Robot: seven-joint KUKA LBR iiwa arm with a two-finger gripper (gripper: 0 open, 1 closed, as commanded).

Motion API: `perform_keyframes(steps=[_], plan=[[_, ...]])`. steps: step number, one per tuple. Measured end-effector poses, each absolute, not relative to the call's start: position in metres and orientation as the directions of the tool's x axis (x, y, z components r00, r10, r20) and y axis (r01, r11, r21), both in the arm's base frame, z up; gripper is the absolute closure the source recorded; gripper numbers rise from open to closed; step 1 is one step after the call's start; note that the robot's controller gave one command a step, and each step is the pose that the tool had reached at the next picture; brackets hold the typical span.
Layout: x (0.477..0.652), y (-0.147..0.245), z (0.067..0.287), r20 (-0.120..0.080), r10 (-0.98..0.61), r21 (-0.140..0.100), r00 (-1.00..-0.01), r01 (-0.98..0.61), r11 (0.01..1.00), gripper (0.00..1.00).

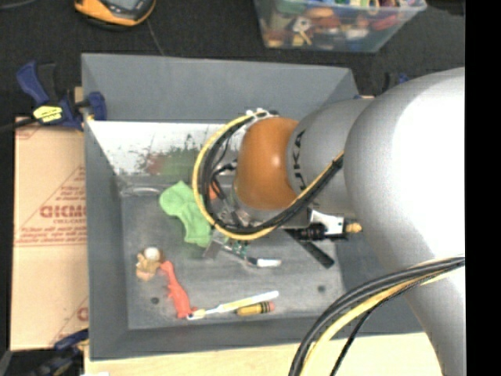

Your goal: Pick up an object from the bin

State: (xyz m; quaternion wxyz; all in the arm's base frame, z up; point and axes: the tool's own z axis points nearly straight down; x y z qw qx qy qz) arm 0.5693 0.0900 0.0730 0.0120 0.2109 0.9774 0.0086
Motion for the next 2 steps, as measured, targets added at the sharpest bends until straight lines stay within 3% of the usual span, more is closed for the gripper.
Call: perform_keyframes(steps=[1, 2], plan=[[0.570, 0.090, 0.075, -0.022, 0.412, 0.023, -0.911, 0.412, 0.911, 1.00], [0.567, 0.089, 0.099, -0.015, 0.411, 0.018, -0.911, 0.411, 0.911, 1.00]])
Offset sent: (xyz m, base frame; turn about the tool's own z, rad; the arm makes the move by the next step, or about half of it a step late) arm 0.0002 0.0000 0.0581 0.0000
